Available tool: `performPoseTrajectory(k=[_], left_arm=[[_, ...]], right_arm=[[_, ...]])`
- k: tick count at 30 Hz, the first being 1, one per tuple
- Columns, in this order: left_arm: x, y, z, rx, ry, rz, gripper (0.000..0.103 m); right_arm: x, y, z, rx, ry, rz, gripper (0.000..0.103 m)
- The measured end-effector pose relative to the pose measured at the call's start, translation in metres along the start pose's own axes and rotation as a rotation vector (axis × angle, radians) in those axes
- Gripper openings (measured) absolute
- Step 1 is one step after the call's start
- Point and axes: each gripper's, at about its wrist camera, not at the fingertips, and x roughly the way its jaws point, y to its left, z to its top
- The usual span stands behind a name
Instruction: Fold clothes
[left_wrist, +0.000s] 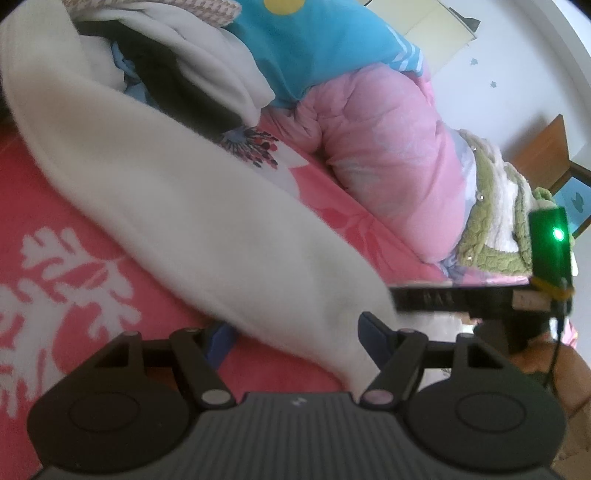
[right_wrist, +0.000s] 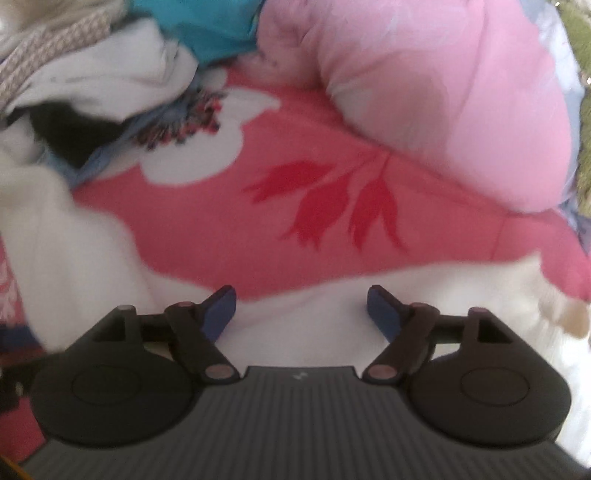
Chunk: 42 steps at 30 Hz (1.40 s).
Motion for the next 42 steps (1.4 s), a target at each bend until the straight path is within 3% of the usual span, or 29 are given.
performPoseTrajectory(k=[9,13,15,16,17,18,21,32,39,42], left_arm=[[0.000,0.000,0.001,0.001,-0.007,0.004,0.073],[0.002,0.001,0.005,0.000,-0.020,0.010,0.072],[0.003,0.002,0.007,0.002,-0.029,0.015,0.072],[0.003,0.002,0.008,0.003,-0.035,0.019,0.072],[0.004,0.002,0.009,0.004,-0.041,0.023,0.072],[0.005,0.002,0.010,0.006,-0.045,0.027,0.072],[0.008,0.002,0.014,0.015,-0.062,0.040,0.072],[0.020,0.005,0.028,0.009,-0.104,0.085,0.072],[0.022,0.003,0.026,0.025,-0.116,0.101,0.072],[0.023,0.004,0.026,0.023,-0.116,0.102,0.072]], right_arm=[[-0.010,-0.001,-0.011,-0.036,0.082,0.036,0.083],[-0.008,-0.001,-0.014,-0.019,0.077,0.041,0.080],[-0.011,0.004,-0.018,-0.033,0.054,0.056,0.055],[-0.013,0.007,-0.019,-0.044,0.041,0.046,0.047],[-0.015,0.010,-0.020,-0.060,0.025,0.016,0.028],[-0.016,0.010,-0.020,-0.060,0.013,0.000,0.017],[-0.019,0.005,-0.020,-0.029,-0.030,-0.014,0.008],[-0.009,-0.014,0.006,0.054,-0.200,-0.040,0.006],[0.046,-0.004,0.005,0.099,-0.237,-0.083,0.006],[0.044,0.000,0.007,0.101,-0.257,-0.102,0.010]])
